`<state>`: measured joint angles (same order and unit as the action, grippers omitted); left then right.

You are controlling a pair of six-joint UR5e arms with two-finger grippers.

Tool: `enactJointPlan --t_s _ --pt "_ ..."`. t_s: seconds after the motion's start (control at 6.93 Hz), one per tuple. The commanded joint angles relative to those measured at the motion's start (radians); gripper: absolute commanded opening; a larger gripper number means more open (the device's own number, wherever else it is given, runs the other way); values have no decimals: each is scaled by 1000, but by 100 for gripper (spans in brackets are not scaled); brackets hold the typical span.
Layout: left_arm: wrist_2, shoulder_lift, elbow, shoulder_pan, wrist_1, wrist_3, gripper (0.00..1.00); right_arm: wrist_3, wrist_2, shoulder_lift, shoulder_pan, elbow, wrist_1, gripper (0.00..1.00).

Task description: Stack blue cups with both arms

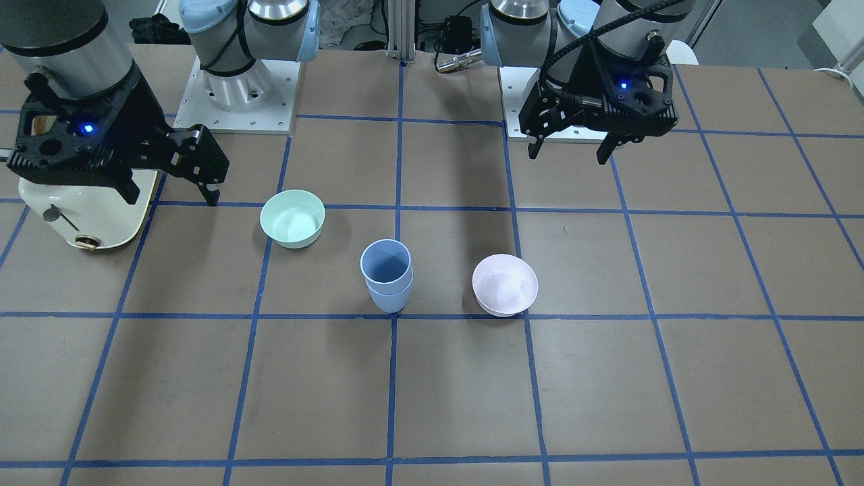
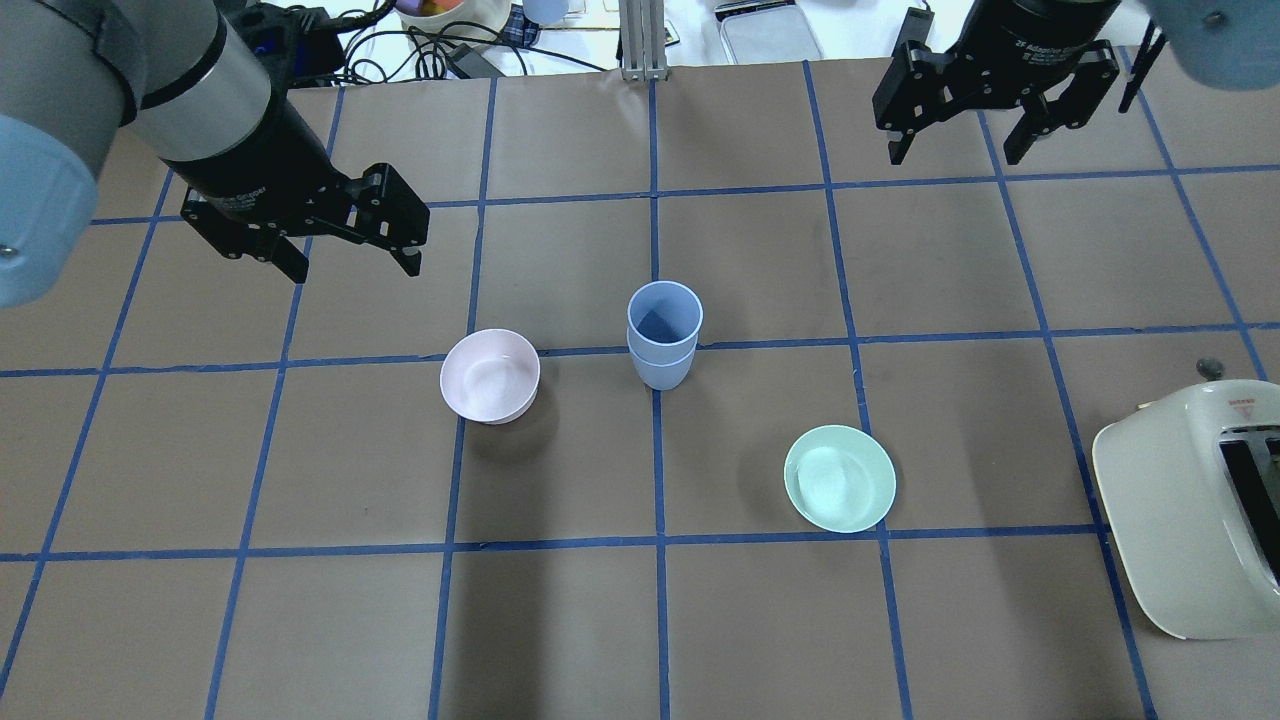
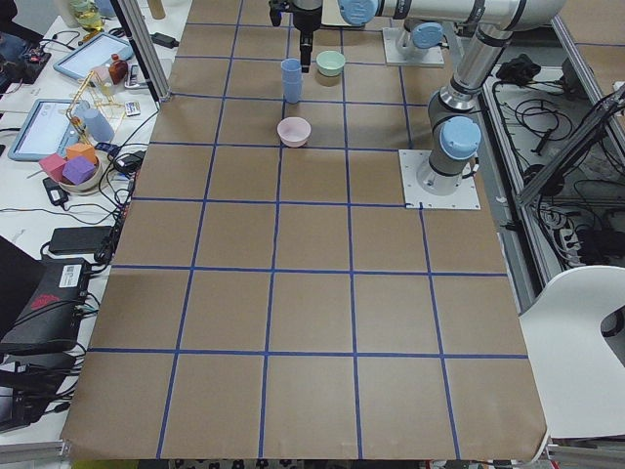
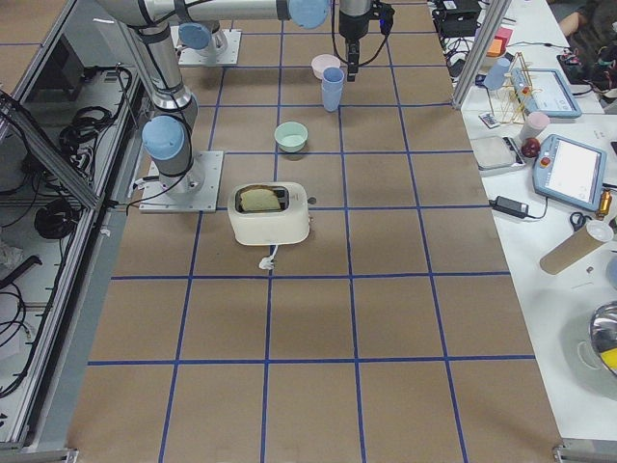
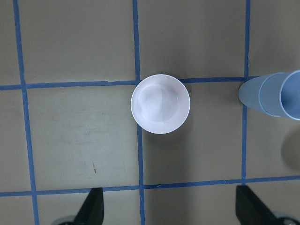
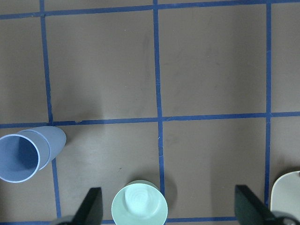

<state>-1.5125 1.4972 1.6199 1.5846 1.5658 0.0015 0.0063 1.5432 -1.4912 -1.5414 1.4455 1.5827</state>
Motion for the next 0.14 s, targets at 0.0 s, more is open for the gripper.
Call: enactJointPlan --t_s 0.0 --pt "0 0 0 0 0 0 100 1 5 -11 0 4 -6 100"
